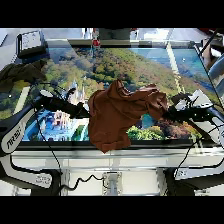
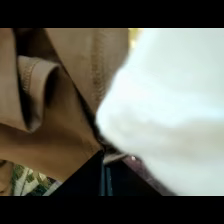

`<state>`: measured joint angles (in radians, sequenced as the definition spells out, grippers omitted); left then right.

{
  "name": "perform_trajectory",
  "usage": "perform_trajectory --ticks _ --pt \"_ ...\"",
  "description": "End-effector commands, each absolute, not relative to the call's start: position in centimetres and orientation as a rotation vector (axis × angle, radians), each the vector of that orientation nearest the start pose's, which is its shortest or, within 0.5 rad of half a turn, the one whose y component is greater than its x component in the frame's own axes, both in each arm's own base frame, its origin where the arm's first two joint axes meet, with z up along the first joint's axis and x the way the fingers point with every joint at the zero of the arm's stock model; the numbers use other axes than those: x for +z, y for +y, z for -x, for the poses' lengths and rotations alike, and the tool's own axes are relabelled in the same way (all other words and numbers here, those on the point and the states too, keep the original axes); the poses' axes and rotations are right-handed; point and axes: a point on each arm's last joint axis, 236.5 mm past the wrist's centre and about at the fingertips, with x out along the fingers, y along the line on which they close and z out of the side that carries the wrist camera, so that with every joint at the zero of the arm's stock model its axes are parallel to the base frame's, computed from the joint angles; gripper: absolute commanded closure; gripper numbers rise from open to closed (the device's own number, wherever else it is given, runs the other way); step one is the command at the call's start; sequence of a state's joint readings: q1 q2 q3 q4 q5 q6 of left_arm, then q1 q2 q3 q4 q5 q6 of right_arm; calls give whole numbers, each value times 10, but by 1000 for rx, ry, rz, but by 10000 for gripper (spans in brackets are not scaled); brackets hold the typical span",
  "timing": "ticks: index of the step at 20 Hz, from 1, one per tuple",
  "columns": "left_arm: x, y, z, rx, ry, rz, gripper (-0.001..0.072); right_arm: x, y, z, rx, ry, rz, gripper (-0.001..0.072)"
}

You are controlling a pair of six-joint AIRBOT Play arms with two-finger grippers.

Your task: Fold the shirts.

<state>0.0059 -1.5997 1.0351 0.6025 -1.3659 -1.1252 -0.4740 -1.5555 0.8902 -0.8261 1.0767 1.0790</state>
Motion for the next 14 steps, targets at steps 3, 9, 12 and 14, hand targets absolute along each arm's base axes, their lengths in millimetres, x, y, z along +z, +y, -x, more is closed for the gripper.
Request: perform_trajectory --ticks 3,9,12,14 --pt "-38 -194 -343 -767 1490 774 692 -110 -12 -351 225 1337 -803 683" --pt "92 -222 -412 -995 1116 931 693 -8 2 -393 423 1079 -741 686" --pt "221 -223 -433 -1193 811 975 693 98 2 -405 490 886 -557 687" --pt "293 -220 -423 -1289 657 880 693 176 4 -397 498 750 -393 687"
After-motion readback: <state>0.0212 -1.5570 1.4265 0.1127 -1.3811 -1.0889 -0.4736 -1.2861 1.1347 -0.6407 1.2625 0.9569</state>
